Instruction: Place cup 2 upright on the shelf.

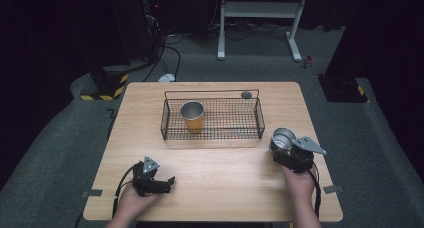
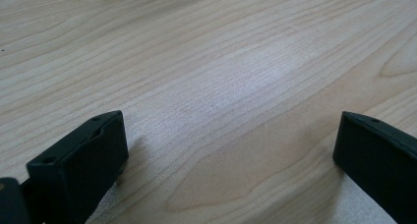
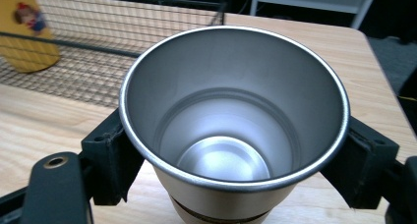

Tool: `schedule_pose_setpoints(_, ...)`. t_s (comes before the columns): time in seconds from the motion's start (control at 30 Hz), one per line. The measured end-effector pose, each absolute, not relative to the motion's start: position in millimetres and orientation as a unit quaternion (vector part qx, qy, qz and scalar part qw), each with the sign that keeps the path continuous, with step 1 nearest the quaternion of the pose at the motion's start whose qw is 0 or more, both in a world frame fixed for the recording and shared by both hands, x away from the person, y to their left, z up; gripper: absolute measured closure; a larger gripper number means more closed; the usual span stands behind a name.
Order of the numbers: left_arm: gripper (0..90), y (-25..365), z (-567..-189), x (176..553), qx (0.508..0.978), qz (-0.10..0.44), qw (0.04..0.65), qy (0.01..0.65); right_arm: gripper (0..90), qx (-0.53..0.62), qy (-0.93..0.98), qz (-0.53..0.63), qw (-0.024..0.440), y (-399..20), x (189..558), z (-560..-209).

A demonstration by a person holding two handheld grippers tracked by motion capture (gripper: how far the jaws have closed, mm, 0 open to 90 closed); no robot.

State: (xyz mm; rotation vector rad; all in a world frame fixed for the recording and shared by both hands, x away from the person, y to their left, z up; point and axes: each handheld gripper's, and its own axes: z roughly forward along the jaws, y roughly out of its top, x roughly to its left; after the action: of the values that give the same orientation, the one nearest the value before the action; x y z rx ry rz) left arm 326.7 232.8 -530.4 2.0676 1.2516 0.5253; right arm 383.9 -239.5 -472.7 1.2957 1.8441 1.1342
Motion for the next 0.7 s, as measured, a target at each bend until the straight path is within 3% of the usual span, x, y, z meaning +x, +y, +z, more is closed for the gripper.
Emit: schedule_pose_setpoints(0.7,0.8,242,-530,340,0.789,0.203,0.327,0.479,18.6,0.478,0.695,0.440,0.308,-202,367,-462)
